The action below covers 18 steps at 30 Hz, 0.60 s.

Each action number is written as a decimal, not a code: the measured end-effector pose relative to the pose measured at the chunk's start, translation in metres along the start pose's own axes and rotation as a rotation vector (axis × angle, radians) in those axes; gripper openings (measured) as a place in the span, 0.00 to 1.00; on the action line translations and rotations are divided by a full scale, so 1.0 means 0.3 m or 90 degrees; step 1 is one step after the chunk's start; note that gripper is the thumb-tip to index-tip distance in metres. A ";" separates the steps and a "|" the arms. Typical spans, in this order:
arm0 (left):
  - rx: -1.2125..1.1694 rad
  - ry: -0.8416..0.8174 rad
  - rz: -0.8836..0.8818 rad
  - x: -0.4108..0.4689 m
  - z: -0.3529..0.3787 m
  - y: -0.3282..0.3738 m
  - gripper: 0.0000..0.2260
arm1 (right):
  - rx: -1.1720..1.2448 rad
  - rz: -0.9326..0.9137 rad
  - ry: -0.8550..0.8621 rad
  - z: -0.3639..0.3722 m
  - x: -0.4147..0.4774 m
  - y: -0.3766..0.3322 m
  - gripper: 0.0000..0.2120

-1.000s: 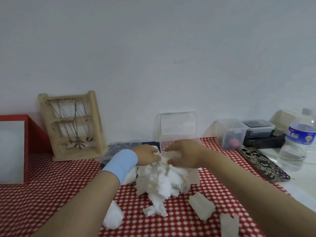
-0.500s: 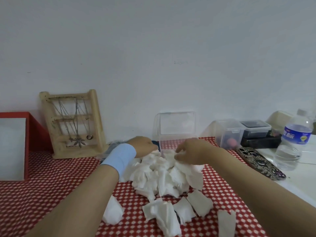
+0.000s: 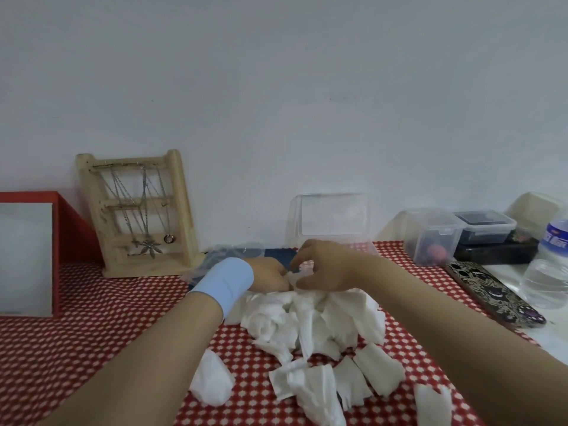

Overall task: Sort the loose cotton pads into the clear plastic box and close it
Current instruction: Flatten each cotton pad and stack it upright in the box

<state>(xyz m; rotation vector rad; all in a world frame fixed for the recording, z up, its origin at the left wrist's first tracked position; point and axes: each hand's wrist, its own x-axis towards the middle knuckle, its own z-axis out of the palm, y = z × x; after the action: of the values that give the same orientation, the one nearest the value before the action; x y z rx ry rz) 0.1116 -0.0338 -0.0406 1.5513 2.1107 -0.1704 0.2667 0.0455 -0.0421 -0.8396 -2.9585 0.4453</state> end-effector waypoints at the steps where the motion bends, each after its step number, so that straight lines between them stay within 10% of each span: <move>1: 0.003 -0.007 -0.002 -0.008 0.004 -0.004 0.21 | -0.006 -0.006 0.008 0.007 -0.003 -0.001 0.21; 7: 0.006 -0.034 0.021 -0.066 0.051 -0.013 0.23 | -0.025 0.066 -0.168 0.049 -0.032 -0.026 0.19; 18: -0.004 0.043 0.009 -0.156 0.056 -0.118 0.12 | 0.027 0.029 -0.168 0.053 -0.036 -0.211 0.29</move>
<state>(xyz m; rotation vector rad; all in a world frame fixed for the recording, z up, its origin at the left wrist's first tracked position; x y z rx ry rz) 0.0945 -0.0925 -0.0399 1.5890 2.1487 -0.1068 0.2418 -0.0157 -0.0390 -0.9112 -3.1569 0.6683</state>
